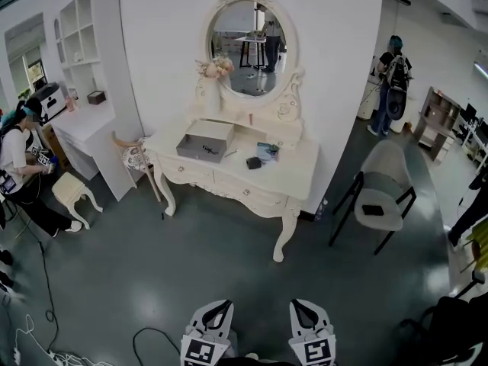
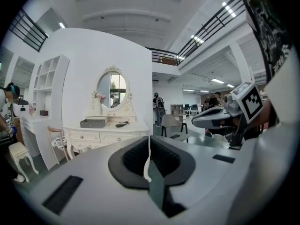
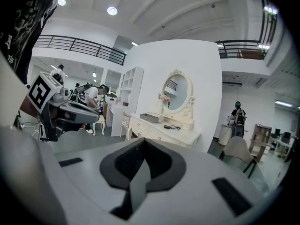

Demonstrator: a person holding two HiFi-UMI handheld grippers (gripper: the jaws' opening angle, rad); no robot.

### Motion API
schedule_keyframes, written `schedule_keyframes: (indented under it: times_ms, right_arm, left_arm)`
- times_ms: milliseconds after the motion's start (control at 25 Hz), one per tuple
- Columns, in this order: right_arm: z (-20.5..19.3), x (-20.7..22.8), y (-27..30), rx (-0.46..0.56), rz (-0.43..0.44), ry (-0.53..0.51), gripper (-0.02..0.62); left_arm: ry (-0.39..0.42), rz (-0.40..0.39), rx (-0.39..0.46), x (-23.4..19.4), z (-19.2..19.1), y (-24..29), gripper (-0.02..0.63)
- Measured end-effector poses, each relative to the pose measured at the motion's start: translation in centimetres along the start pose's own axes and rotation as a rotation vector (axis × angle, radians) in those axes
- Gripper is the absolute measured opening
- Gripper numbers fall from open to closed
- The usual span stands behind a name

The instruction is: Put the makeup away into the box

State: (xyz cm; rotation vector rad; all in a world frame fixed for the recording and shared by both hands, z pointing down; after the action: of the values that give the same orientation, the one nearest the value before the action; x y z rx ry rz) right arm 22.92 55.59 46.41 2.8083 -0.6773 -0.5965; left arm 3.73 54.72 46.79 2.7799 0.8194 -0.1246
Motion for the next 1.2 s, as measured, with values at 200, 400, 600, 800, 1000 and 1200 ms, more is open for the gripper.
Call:
schedule_keyframes:
  times_ms: [200,400,600,800,1000,1200]
  right_arm:
    - [1.0,1.1,3.6,0.018,-0.005,0.031,0.009]
    - [2.0,1.6,7.2,0.011,-0.008,0.03,0.009]
    - [2.6,1.8,10.4,-0.018,-0.043,0.024,0.009]
    - [3.5,1.1,13.1,-0.014,-0.051,0.05,0.009]
    - [4.2,0.4,15.2,-0.046,-0.061,0.049,0.009]
    - [4.1,-0.4,16.3,-0.067,-0.052,0.045,0.009]
  left_arm:
    - [0.03,-0.03,-0.003,-2.9,1.3,2.9,0.023]
    - [0.04,-0.051,-0.004,-5.8,2.2,5.3,0.023]
    - [0.055,-0.083,-0.006,-8.7,3.2,7.2,0.023]
    - [0.065,-0.107,-0.011,-11.6,3.9,8.2,0.023]
    - [0.054,-0.131,-0.015,-13.9,4.2,9.0,0.023]
    - [0.06,-0.145,-0.013,-15.3,4.3,9.6,0.023]
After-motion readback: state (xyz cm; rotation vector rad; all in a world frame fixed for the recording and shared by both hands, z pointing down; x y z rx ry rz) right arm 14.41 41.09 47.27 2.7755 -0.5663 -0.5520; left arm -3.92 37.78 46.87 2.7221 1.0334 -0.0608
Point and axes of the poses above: the fingertips, and each gripper's own axes: y forward along the fingers, x to its right, z out of its top, the point moved 4 cm from there along -y, backward along the fingers, and after that the axes turned 9 degrees about -y, right-handed, at the moved point
